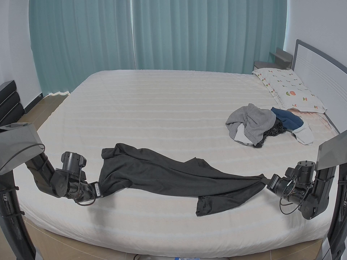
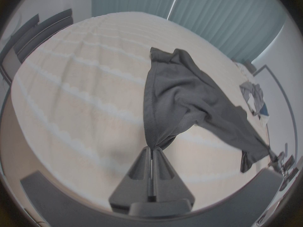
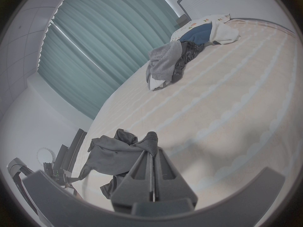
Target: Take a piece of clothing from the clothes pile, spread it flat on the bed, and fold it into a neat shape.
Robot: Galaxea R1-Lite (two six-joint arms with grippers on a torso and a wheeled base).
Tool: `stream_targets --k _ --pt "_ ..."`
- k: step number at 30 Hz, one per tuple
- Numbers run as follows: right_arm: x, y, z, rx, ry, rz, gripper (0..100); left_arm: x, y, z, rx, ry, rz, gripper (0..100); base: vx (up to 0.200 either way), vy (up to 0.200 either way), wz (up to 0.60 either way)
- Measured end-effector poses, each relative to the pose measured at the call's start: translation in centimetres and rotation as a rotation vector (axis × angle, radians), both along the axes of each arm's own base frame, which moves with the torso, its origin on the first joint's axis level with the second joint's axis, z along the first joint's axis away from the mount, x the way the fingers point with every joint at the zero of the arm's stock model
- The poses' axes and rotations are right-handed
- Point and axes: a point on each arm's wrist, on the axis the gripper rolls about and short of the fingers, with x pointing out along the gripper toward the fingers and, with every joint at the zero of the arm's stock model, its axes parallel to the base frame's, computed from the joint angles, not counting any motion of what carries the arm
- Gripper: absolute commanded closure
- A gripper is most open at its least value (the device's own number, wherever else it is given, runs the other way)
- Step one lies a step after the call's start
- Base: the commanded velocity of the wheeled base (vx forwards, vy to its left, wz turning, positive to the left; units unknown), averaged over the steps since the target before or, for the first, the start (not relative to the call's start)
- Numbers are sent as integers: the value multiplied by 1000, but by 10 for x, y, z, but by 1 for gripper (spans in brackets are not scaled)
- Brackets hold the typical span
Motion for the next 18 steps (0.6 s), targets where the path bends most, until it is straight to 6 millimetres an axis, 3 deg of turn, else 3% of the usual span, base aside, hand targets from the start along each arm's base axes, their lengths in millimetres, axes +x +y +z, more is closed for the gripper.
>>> stream_targets --k 12,18 --pt "0 -15 34 15 -110 -23 100 -27 25 36 209 88 -46 100 0 0 0" --pt "5 -19 35 13 -101 -35 100 -29 36 49 214 60 -12 100 0 0 0"
